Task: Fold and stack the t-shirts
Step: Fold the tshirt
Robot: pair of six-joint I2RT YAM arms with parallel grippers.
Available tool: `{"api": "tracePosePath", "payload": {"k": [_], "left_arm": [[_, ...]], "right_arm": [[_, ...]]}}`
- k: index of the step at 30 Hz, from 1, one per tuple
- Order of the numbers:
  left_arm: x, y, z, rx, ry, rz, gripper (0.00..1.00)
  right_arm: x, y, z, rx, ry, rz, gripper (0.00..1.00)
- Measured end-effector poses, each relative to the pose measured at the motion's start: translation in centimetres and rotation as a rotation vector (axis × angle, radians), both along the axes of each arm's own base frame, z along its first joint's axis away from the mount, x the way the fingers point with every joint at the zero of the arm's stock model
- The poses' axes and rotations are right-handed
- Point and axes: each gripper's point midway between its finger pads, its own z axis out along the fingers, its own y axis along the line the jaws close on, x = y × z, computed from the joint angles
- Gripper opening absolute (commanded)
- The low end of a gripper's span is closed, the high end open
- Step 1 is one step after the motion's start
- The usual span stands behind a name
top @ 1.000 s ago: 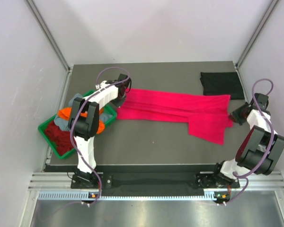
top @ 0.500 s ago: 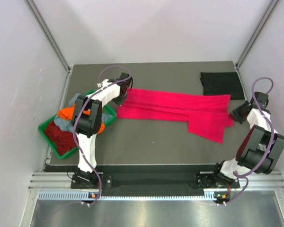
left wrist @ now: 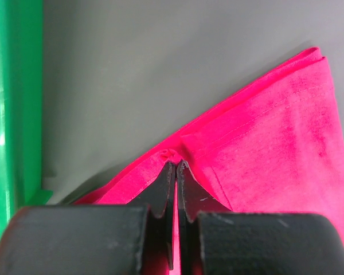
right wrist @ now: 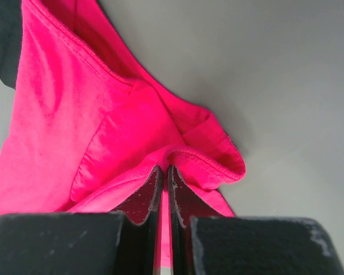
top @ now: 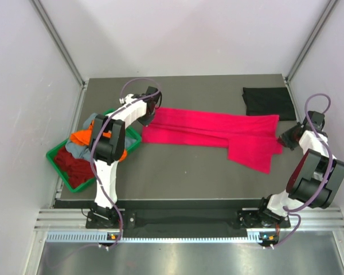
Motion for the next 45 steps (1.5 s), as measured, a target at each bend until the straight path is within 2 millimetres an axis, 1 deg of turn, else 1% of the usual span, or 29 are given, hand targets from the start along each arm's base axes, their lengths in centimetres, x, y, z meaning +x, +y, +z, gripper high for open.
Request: {"api": "tracePosePath", "payload": {"k": [2, 3, 4, 5, 6, 8, 9, 10, 12, 14, 16, 18, 20, 23, 25, 28, 30, 32, 34, 36, 38, 40, 42, 45], "left_arm": [[0.2, -0.1, -0.3, 0.004, 0.006, -0.006, 0.00], [0.3, -0.1, -0.4, 0.006, 0.008, -0.010, 0.02], [0.3, -0.1, -0.5, 0.009, 0.012, -0.012, 0.09], [0.4, -0.1, -0.6, 0.012, 0.015, -0.015, 0.25], [0.4, 0.0, -0.5, 0.017, 0.017, -0.016, 0.30], [0.5, 0.3, -0.2, 0.037, 0.014, -0.016, 0.36], [0.7, 0.4, 0.1, 0.043, 0.011, -0.016, 0.36], [0.8, 0.6, 0.4, 0.053, 0.007, -0.019, 0.36], [1.4, 0.7, 1.2, 0.068, -0.008, -0.031, 0.36], [1.7, 0.7, 1.9, 0.078, -0.022, -0.047, 0.36], [1.6, 0.9, 2.6, 0.094, -0.023, -0.072, 0.35], [1.2, 1.0, 3.7, 0.106, -0.034, -0.107, 0.33], [0.5, 1.1, 5.2, 0.109, -0.058, -0.148, 0.33], [-0.8, 0.6, 7.5, 0.079, -0.105, -0.244, 0.31], [-1.5, -0.6, 8.8, 0.025, -0.162, -0.343, 0.32], [-3.0, -3.0, 9.7, -0.071, -0.238, -0.529, 0.34], [-4.3, -4.6, 9.5, -0.127, -0.260, -0.663, 0.37], [-5.3, -5.8, 9.1, -0.159, -0.261, -0.766, 0.38], [-5.8, -6.6, 9.0, -0.175, -0.262, -0.846, 0.38], [-6.1, -7.1, 9.0, -0.181, -0.261, -0.901, 0.36], [-6.3, -7.4, 8.6, -0.182, -0.249, -0.945, 0.35], [-6.4, -7.5, 7.6, -0.183, -0.222, -0.971, 0.34], [-6.5, -7.5, 5.9, -0.177, -0.177, -0.983, 0.33], [-6.9, -7.0, 3.5, -0.163, -0.094, -0.983, 0.33]], "right_arm": [[0.1, -0.1, 0.1, -0.002, -0.002, 0.000, 0.00], [0.2, -0.1, 0.1, -0.002, -0.003, 0.000, 0.00], [0.1, -0.1, 0.1, -0.002, -0.002, 0.000, 0.01], [0.1, -0.1, 0.1, -0.002, -0.002, 0.000, 0.02], [0.1, -0.1, 0.1, -0.002, -0.002, 0.000, 0.04], [0.2, -0.1, 0.2, -0.002, 0.000, 0.000, 0.13], [0.2, -0.1, 0.4, -0.002, 0.000, -0.003, 0.17], [0.3, -0.2, 0.6, -0.004, 0.001, -0.004, 0.25], [0.5, -0.6, 1.1, -0.015, -0.002, -0.009, 0.32], [0.7, -0.8, 1.9, -0.026, -0.007, -0.014, 0.36], [0.6, -0.8, 2.7, -0.030, -0.011, -0.015, 0.38], [0.3, -0.5, 3.7, -0.030, -0.018, -0.016, 0.39], [0.1, 0.0, 4.7, -0.033, -0.030, -0.011, 0.40], [-0.2, 1.9, 6.0, -0.033, -0.039, 0.028, 0.40], [-0.3, 3.9, 6.5, -0.031, -0.039, 0.081, 0.40], [-0.4, 7.0, 6.5, -0.020, -0.028, 0.170, 0.40], [-0.8, 8.8, 6.0, -0.003, -0.019, 0.211, 0.40], [-2.1, 10.2, 4.8, 0.030, 0.014, 0.235, 0.40], [-3.4, 10.8, 3.7, 0.054, 0.051, 0.231, 0.41], [-4.7, 11.1, 2.7, 0.073, 0.086, 0.217, 0.41], [-5.8, 11.6, 1.8, 0.092, 0.110, 0.209, 0.41], [-6.6, 12.1, 1.2, 0.108, 0.125, 0.205, 0.41], [-7.0, 12.5, 0.8, 0.118, 0.135, 0.205, 0.41], [-6.8, 12.6, 0.6, 0.120, 0.140, 0.209, 0.41]]}}
